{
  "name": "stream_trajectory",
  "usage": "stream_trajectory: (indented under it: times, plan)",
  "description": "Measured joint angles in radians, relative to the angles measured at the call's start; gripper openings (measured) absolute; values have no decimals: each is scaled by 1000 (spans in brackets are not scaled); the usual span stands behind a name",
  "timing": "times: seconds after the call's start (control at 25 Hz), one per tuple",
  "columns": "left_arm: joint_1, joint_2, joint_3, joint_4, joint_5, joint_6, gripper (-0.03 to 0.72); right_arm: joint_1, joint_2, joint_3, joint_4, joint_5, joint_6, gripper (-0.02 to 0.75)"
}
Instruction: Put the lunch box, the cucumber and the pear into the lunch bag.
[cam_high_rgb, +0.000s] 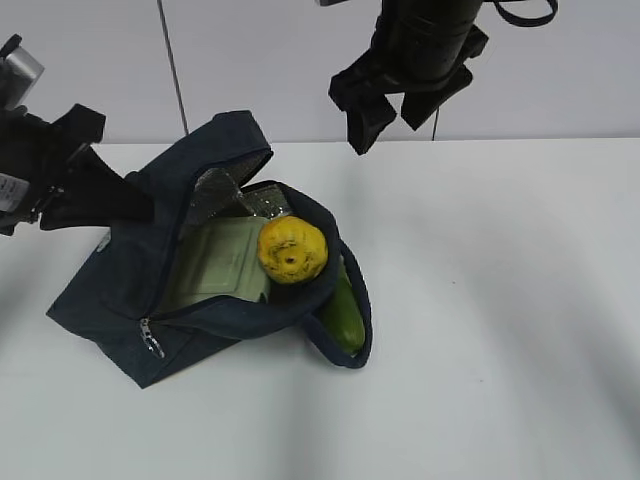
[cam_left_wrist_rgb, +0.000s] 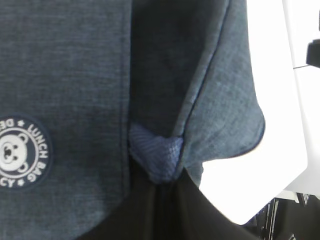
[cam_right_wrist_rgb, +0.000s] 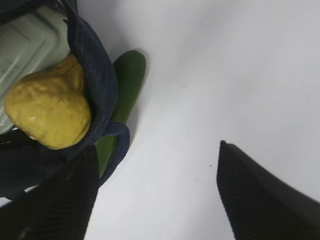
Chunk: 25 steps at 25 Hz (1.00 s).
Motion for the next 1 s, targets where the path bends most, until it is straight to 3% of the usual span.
stream_trajectory:
  times: [0.32,0.72,1.0]
  plan:
    - [48,0,-1,162,-27,-94,1,0,17,66,10,0,5,571]
    - [55,11,-4,542,-120,-291,1,0,78,117,18,-2,20,571]
    - [56,73,-7,600,-137,-313,1,0,112,117,76,-45,71,571]
